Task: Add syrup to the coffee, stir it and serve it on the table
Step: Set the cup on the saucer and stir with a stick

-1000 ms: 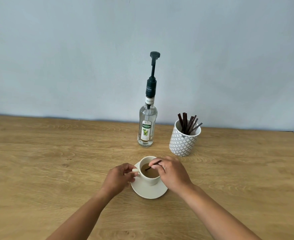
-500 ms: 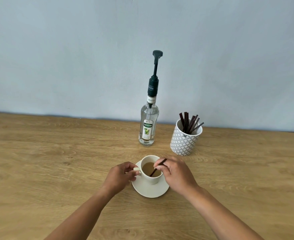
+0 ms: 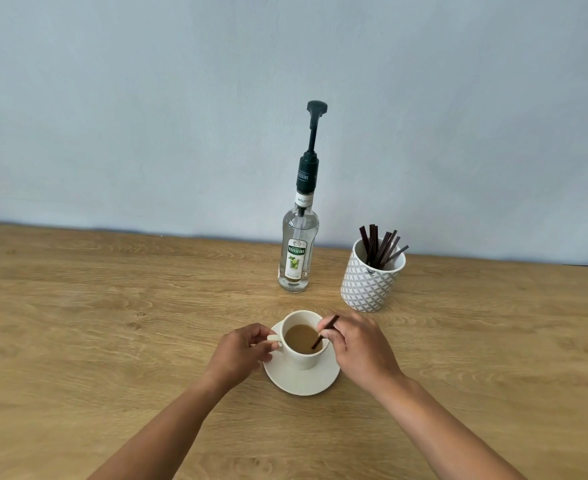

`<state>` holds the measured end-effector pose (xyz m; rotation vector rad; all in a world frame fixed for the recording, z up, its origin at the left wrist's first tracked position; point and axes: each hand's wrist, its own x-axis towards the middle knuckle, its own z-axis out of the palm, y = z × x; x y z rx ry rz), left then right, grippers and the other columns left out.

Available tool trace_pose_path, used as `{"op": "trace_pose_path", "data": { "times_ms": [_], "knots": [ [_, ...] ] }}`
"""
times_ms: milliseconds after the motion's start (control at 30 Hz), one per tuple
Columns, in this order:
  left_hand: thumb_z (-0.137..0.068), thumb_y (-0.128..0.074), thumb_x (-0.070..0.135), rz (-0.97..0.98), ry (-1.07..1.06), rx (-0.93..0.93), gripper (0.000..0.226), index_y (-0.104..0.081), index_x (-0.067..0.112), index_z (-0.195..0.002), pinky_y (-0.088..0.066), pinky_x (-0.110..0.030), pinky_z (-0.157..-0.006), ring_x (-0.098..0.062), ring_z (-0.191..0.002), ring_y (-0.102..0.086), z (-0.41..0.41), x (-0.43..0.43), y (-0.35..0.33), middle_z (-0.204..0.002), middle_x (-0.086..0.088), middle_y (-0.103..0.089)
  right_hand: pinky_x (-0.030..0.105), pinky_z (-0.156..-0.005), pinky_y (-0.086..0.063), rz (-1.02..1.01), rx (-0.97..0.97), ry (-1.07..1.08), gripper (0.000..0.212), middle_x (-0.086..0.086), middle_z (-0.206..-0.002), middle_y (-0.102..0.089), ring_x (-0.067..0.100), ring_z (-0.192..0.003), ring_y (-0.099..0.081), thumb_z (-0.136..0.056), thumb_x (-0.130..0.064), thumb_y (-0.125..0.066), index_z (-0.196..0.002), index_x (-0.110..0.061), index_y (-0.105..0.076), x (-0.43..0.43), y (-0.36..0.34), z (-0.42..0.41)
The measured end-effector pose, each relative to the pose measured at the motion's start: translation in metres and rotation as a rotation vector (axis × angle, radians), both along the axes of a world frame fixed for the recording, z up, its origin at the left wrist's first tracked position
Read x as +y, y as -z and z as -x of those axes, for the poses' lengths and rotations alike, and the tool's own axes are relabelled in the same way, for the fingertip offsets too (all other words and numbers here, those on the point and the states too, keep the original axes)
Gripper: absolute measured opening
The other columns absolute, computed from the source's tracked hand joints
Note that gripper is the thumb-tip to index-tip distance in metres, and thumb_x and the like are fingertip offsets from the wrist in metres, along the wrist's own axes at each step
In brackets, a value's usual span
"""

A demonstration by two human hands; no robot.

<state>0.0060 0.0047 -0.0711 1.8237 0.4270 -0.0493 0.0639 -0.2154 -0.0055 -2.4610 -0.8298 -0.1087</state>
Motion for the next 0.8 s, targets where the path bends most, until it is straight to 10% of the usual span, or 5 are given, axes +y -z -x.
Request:
{"op": "trace_pose_path", "data": {
  "times_ms": [800],
  "knots": [
    [-0.087,-0.075,0.017,-0.002,0.010,0.017,0.005,-0.074,0.019,-0.091,-0.056,-0.029,-0.063,-0.022,-0.080,-0.076,0.002,-0.001,-0.007,-0.091,-0.004,-0.078,0.028,-0.091,-0.039,-0.001,-0.008,0.015,0.016,-0.006,-0.091,-0.069,0.014,-0.091,-0.056,-0.093,-0.020,-0.061,-0.102,-0.031,-0.069,0.012,0.001,0.004]
  ]
}}
